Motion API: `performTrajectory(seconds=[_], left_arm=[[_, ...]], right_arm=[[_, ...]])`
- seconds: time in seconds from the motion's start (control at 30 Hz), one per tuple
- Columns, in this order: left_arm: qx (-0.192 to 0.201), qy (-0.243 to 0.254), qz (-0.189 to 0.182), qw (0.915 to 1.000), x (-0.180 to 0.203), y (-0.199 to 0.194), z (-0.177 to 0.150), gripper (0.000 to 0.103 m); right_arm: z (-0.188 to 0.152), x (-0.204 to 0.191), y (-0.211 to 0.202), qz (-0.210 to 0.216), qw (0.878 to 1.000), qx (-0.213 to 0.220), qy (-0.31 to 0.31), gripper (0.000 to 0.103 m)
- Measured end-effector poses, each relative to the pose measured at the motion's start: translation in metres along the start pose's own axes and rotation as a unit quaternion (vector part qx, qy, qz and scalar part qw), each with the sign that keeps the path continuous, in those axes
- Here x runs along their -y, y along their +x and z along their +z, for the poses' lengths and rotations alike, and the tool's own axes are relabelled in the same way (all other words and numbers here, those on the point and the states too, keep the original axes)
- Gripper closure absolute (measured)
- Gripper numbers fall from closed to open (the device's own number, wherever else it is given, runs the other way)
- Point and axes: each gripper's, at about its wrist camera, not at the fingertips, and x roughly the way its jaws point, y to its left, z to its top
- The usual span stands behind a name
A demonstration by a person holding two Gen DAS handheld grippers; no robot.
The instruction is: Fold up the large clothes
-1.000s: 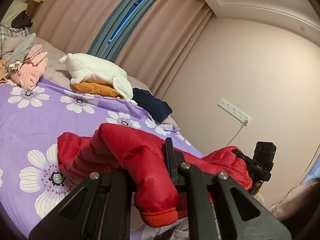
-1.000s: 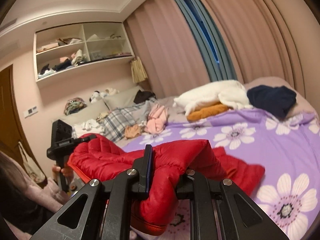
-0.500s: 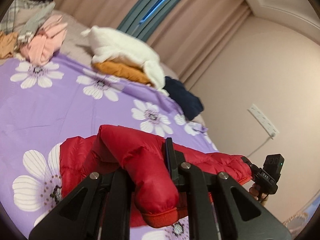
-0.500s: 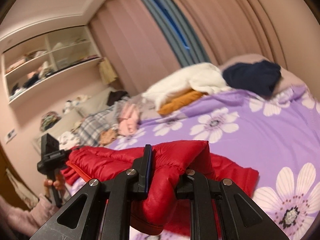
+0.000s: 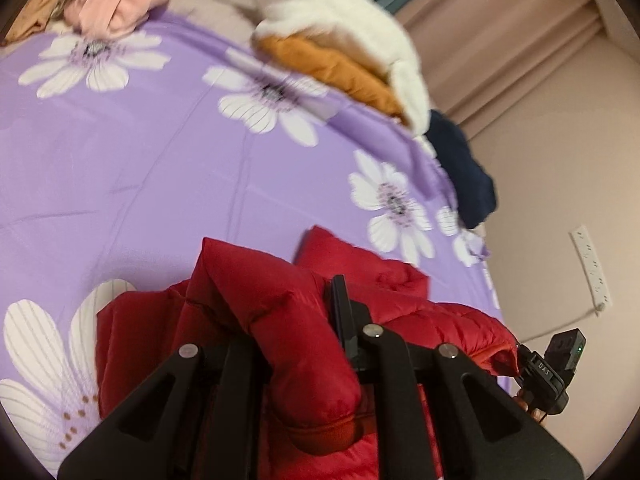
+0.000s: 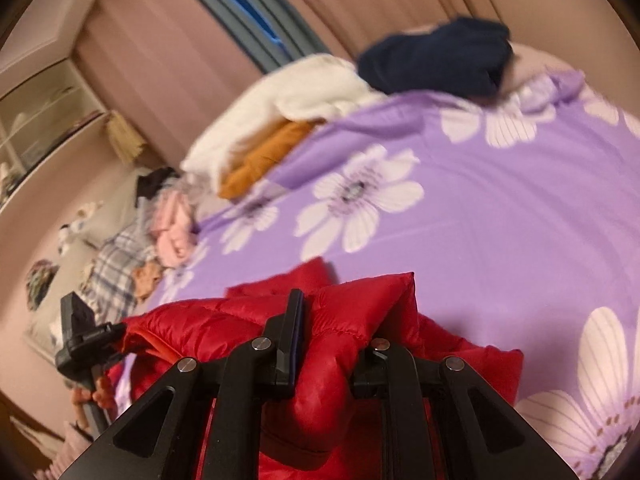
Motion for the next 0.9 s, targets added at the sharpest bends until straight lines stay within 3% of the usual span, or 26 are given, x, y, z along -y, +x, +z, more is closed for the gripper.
performTrajectory(seconds=[0.23, 0.6, 0.67, 0.7, 0.77, 0.8, 0.9], left_arm=[[-0.037, -0.011, 0.056, 0.9977, -0.015, 0.043, 0.002, 0.086], [-0.055, -0.059, 0.023, 0.9965, -0.032, 0.051, 0.01, 0.082], [-0.054, -0.066, 0.015, 0.9963, -0.03, 0.044, 0.015, 0.076], [-0.051, -0.069, 0.01, 0.9963, -0.028, 0.041, 0.017, 0.067], [-0.034, -0.075, 0.01, 0.9965, -0.024, 0.029, 0.022, 0.041], [-0.022, -0.076, 0.008, 0.9968, -0.022, 0.022, 0.025, 0.026], [0.011, -0.066, 0.028, 0.9974, -0.016, 0.005, 0.035, 0.023]], right_arm=[[-0.007, 0.022, 0.034, -0.043, 0.997, -0.044, 0.045, 0.086], [-0.002, 0.05, 0.042, 0.001, 0.988, -0.065, 0.138, 0.084], [0.001, 0.049, 0.037, 0.012, 0.987, -0.063, 0.148, 0.078], [0.003, 0.048, 0.036, 0.019, 0.986, -0.061, 0.151, 0.075], [0.008, 0.045, 0.027, 0.038, 0.985, -0.05, 0.162, 0.054], [0.01, 0.043, 0.026, 0.042, 0.984, -0.043, 0.168, 0.049], [0.018, 0.04, 0.015, 0.047, 0.983, -0.023, 0.174, 0.04]])
